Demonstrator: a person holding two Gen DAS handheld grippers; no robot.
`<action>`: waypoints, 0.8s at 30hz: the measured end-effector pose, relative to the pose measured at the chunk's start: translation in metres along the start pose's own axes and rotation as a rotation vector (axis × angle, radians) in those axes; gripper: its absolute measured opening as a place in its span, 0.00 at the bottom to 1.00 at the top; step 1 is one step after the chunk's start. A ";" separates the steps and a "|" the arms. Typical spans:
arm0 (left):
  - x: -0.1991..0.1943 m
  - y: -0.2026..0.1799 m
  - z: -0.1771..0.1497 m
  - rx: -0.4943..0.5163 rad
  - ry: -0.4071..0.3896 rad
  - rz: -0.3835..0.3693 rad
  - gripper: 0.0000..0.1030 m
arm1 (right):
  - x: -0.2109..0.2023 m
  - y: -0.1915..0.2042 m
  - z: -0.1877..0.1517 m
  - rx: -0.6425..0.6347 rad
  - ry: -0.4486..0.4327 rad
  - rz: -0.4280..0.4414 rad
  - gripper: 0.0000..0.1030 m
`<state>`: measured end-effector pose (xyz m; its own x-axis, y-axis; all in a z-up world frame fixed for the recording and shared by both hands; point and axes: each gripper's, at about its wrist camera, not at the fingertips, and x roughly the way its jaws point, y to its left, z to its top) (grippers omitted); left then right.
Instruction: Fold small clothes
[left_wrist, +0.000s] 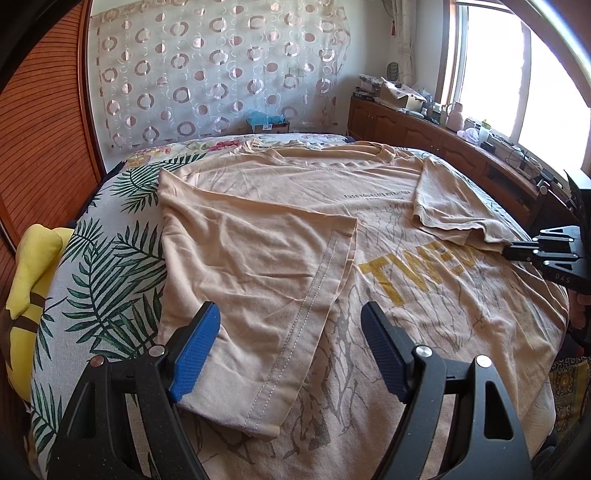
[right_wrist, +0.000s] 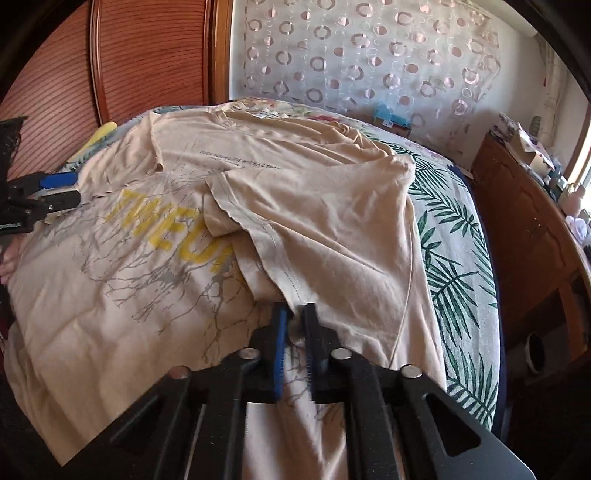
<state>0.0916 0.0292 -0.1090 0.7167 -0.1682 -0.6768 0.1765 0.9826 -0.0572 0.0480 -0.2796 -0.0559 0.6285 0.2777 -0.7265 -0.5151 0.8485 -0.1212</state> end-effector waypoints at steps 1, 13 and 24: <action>0.000 0.000 0.000 0.000 0.001 0.000 0.77 | -0.001 0.000 -0.002 -0.001 -0.006 0.013 0.05; 0.004 0.003 -0.002 -0.011 0.001 0.008 0.77 | -0.027 -0.012 -0.003 0.064 -0.090 0.101 0.38; 0.000 0.012 0.005 -0.034 -0.043 -0.008 0.77 | 0.028 -0.066 0.051 0.124 -0.091 -0.016 0.49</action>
<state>0.0967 0.0409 -0.1060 0.7439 -0.1785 -0.6440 0.1602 0.9832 -0.0875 0.1290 -0.3048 -0.0335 0.6892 0.2988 -0.6601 -0.4323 0.9007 -0.0435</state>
